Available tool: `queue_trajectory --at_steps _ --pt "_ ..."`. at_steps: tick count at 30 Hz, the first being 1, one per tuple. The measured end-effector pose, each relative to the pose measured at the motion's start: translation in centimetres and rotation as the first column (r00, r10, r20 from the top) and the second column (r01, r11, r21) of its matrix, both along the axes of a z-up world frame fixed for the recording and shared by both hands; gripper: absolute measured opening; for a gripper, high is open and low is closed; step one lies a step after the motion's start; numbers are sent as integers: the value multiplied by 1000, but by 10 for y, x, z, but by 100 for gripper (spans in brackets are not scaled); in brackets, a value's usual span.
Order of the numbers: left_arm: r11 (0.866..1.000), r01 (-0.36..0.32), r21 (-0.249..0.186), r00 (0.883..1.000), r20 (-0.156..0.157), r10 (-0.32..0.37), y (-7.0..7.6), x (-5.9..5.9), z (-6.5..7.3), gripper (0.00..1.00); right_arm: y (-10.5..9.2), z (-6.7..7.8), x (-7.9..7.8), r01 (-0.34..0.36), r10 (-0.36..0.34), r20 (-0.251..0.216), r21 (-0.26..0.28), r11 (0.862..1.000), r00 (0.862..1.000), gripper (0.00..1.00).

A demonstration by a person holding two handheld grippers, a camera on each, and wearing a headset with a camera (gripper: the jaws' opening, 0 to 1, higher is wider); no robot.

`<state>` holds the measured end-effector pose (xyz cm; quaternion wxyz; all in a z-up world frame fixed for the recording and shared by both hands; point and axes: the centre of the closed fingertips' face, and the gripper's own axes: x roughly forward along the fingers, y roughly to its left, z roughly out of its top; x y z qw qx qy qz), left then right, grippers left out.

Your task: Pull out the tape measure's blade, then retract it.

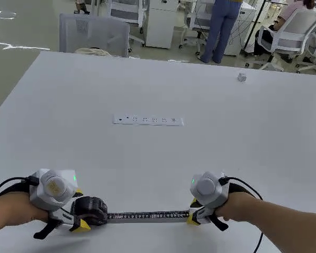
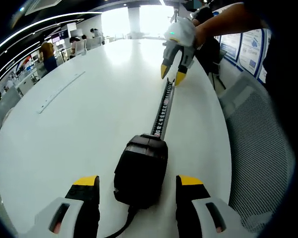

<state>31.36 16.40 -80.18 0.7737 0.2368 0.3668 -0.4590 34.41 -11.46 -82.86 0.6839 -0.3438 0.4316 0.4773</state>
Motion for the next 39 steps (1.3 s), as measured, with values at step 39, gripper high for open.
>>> queue_trajectory --at_steps 39 --pt "843 -454 -290 889 -86 449 65 -71 33 100 -37 37 -65 342 -370 38 303 889 928 68"
